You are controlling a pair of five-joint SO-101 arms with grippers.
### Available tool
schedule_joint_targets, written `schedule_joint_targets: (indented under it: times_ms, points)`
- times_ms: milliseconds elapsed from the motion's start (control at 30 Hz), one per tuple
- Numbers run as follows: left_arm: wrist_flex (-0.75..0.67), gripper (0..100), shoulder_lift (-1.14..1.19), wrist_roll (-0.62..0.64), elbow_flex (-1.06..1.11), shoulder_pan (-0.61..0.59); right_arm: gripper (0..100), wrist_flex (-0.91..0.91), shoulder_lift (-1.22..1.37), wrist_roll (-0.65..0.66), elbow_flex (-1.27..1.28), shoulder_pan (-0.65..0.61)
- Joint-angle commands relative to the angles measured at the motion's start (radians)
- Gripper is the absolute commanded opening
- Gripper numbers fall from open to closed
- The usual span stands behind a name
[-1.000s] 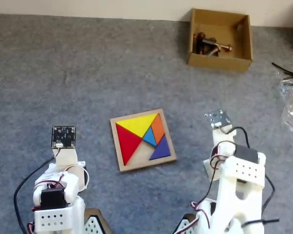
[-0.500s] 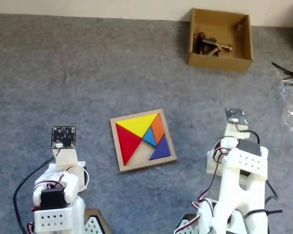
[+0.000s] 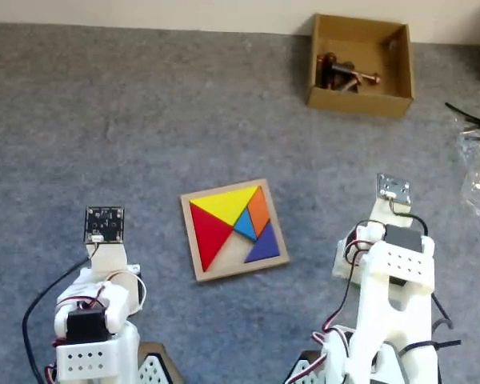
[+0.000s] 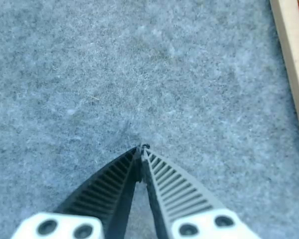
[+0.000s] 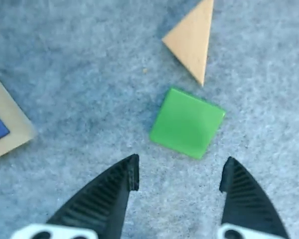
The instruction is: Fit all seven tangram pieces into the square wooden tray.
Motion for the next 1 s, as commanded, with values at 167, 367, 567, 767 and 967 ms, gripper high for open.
schedule_joint_targets:
  times_ms: [167, 367, 567, 767, 967]
  points:
    - [0.008, 0, 0.007, 0.002, 0.021, -0.008, 25.8, 0.010, 0.025, -0.046, -0.070, -0.018]
    - [0.008, 0, 0.007, 0.002, 0.021, -0.008, 25.8, 0.012, 0.189, -0.106, -0.117, -0.065]
    - [0.008, 0, 0.007, 0.002, 0.021, -0.008, 25.8, 0.002, 0.289, -0.135, -0.174, -0.061]
    - [0.008, 0, 0.007, 0.002, 0.021, -0.008, 25.6, -0.038, 0.371, -0.133, -0.176, -0.059]
    - [0.008, 0, 0.007, 0.002, 0.021, -0.008, 25.6, -0.070, 0.384, -0.135, -0.186, -0.056]
